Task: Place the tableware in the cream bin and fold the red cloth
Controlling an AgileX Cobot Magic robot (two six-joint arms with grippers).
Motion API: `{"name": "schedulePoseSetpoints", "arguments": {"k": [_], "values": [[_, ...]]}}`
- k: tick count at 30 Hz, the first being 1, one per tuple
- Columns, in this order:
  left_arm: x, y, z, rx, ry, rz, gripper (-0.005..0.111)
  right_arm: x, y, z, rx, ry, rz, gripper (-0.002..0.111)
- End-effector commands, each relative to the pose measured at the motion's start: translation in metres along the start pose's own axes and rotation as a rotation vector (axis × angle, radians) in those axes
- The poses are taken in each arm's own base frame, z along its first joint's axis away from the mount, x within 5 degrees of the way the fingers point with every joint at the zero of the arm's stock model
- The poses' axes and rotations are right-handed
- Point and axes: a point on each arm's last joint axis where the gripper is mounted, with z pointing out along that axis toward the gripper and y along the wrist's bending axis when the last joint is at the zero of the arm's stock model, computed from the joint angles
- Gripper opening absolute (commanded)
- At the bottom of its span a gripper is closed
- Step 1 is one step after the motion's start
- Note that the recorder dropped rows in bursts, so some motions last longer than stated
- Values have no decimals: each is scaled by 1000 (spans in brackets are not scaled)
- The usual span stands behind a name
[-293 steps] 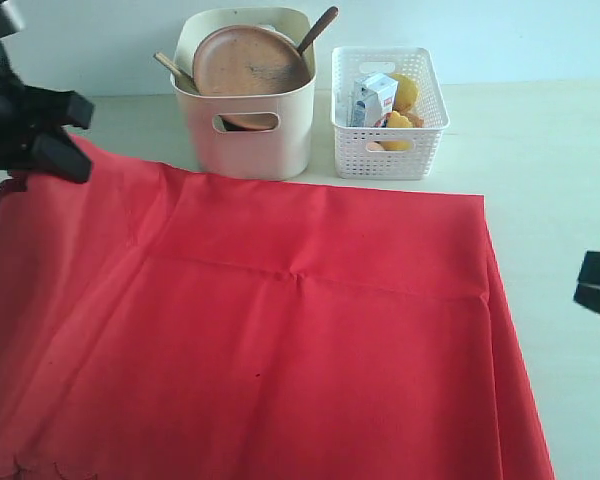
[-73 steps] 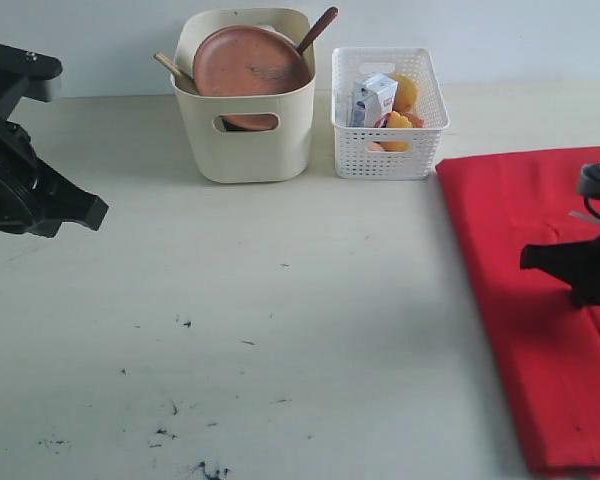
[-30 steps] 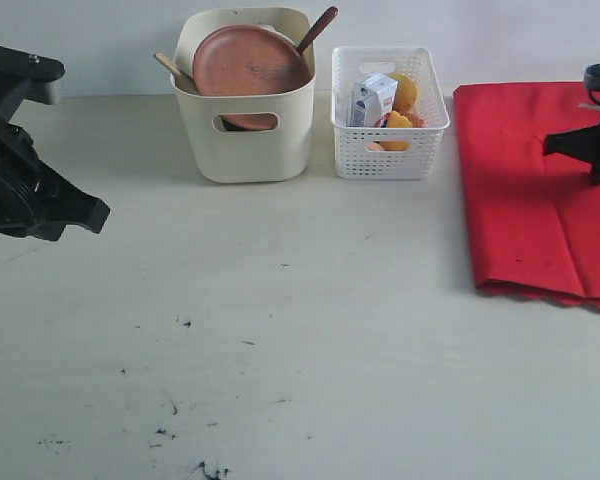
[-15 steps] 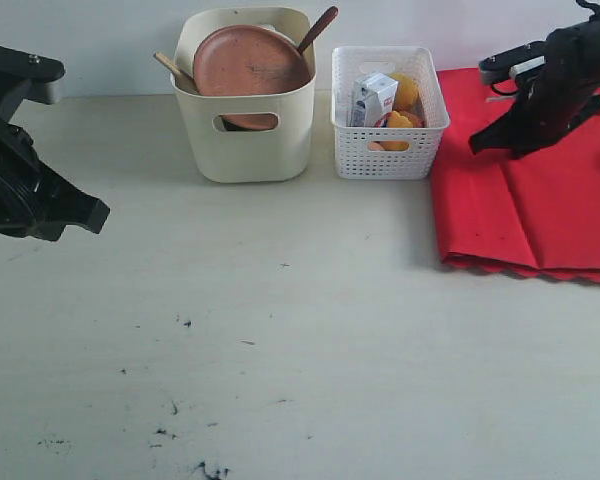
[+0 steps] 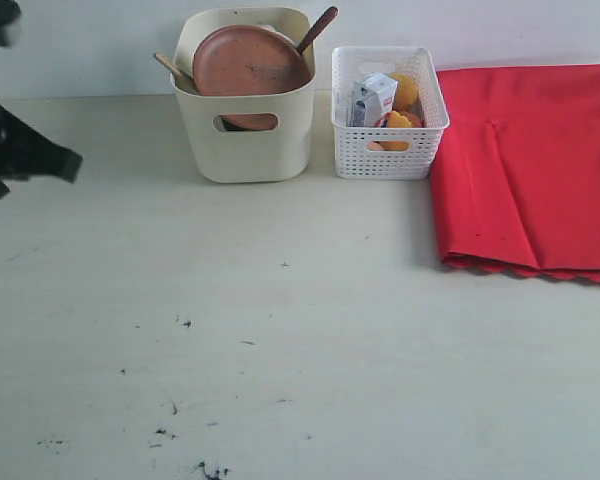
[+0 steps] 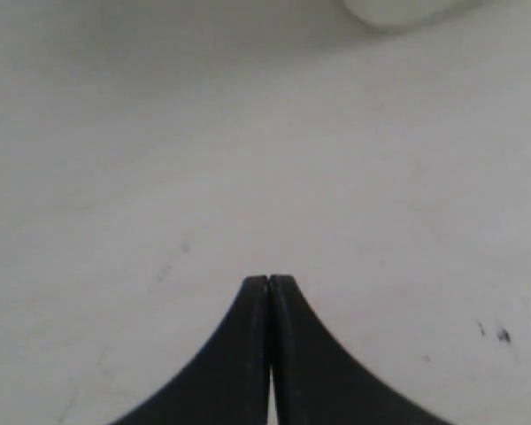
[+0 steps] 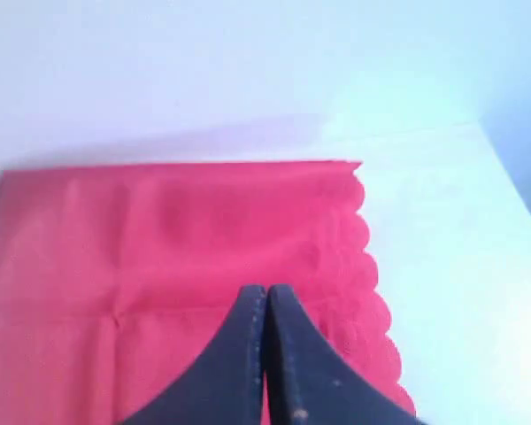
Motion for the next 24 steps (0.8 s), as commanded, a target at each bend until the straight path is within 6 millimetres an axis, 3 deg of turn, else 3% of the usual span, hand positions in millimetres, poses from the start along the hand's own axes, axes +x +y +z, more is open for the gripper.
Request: {"name": "schedulePoseSetpoints", "arguments": {"k": [1, 7, 9, 10, 11, 14, 18, 24], "values": [[-7, 24, -53, -100, -258, -101, 0, -6, -9, -72, -35, -128, 78, 0], [11, 44, -123, -102, -504, -227, 0, 32, -19, -134, -52, -199, 77, 0], [24, 48, -138, -86, -555, -275, 0, 49, -21, -151, -72, -249, 80, 0], [42, 51, -150, -69, -603, -324, 0, 70, -23, -169, -91, -295, 87, 0], [50, 53, -153, -65, -619, -333, 0, 79, -24, -180, -104, -324, 102, 0], [90, 57, -164, -52, -691, -356, 0, 134, -27, -215, -183, -415, 210, 0], [107, 62, -178, -42, -765, -379, 0, 177, -30, -234, -214, -381, 283, 0], [111, 63, -182, -40, -787, -384, 0, 191, -35, -264, -223, -438, 294, 0]]}}
